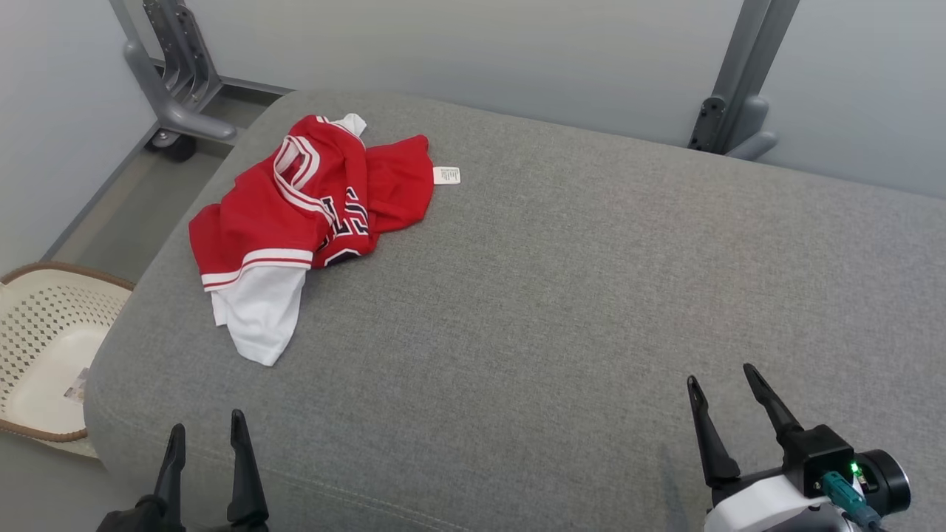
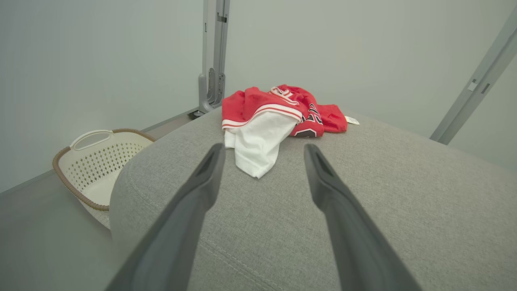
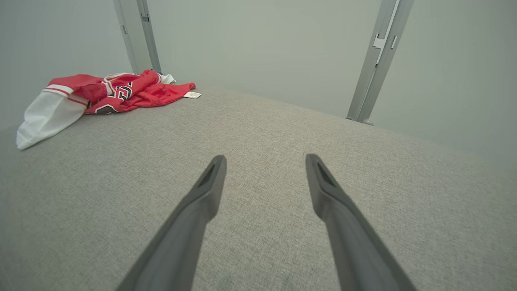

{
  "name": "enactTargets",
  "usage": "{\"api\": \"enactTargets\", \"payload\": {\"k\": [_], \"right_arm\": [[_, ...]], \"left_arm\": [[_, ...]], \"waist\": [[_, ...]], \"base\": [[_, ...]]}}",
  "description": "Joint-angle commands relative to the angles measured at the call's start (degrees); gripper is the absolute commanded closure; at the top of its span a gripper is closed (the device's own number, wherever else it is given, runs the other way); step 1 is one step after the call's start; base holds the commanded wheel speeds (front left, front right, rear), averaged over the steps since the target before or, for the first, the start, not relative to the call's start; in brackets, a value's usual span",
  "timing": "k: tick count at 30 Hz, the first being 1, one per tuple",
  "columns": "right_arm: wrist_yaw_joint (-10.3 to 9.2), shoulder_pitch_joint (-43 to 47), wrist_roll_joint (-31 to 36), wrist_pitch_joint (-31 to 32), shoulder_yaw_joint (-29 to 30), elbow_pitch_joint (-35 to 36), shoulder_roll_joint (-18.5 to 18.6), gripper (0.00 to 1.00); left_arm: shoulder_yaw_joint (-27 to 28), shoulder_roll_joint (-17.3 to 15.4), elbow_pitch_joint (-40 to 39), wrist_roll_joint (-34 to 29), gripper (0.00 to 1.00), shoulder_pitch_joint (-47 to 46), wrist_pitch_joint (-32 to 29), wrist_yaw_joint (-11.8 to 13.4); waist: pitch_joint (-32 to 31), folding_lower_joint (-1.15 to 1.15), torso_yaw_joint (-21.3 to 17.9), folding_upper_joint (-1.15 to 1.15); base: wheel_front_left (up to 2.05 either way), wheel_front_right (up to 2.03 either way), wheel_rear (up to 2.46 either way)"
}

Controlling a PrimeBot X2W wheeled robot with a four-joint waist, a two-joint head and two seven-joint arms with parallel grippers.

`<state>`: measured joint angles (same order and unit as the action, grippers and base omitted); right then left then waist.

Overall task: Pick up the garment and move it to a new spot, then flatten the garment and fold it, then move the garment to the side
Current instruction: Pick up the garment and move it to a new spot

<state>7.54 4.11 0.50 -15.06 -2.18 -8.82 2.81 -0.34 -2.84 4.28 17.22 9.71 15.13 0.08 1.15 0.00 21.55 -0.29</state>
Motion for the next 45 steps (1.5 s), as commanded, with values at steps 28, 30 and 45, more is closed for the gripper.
{"api": "enactTargets", "payload": {"k": [28, 30, 45], "right_arm": [[-0.11, -12.46, 2.39, -0.16, -0.40, 5.02, 7.39, 0.00], [-0.11, -12.86, 2.19, -0.16, -1.57, 4.47, 7.62, 0.00], [-0.11, -12.54, 0.87, -0.16, -1.54, 2.47, 4.43, 0.00]], "left_arm": [[2.85, -7.91, 35.50, 7.93, 0.00, -45.68, -1.93, -4.80], [2.77, -8.49, 40.64, 8.30, 0.00, -47.66, -3.04, -5.00], [0.05, -9.80, 50.61, 12.69, 1.00, -51.11, -2.54, -7.59]], "waist": [[28.07, 0.00, -8.09, 0.29], [27.88, 0.00, -8.86, 0.29], [20.68, 0.00, -12.68, 0.29]], "base": [[0.00, 0.00, 0.00], [0.00, 0.00, 0.00], [0.00, 0.00, 0.00]]}}
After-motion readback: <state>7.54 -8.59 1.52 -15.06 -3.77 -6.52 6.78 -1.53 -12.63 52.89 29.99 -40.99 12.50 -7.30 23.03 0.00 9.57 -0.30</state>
